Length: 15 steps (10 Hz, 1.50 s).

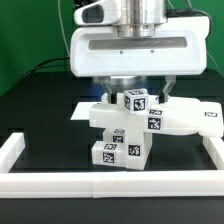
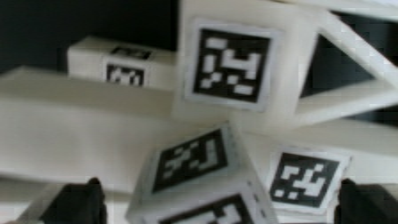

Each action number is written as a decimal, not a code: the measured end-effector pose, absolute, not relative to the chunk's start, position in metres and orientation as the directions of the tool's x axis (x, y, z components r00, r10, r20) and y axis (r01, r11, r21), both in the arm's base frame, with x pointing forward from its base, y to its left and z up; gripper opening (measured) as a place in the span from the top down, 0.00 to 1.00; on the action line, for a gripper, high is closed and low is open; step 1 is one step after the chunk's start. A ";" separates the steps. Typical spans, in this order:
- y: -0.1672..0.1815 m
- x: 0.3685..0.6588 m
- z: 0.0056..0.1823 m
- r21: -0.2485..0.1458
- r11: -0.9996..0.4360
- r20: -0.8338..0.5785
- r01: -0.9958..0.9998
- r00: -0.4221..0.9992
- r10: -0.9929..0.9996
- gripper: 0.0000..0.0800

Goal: Assemble chair

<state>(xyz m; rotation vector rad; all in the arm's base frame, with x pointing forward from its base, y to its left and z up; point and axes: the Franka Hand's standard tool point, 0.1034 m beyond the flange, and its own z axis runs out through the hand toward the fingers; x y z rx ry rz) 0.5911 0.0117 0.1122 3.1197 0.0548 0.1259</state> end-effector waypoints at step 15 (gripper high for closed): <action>0.013 0.591 0.111 -0.108 -0.448 0.012 -0.887 0.450 -0.893 0.64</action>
Offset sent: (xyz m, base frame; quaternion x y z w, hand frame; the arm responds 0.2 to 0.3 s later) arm 0.0000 0.0000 0.0000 0.0000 0.0000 0.1296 0.9916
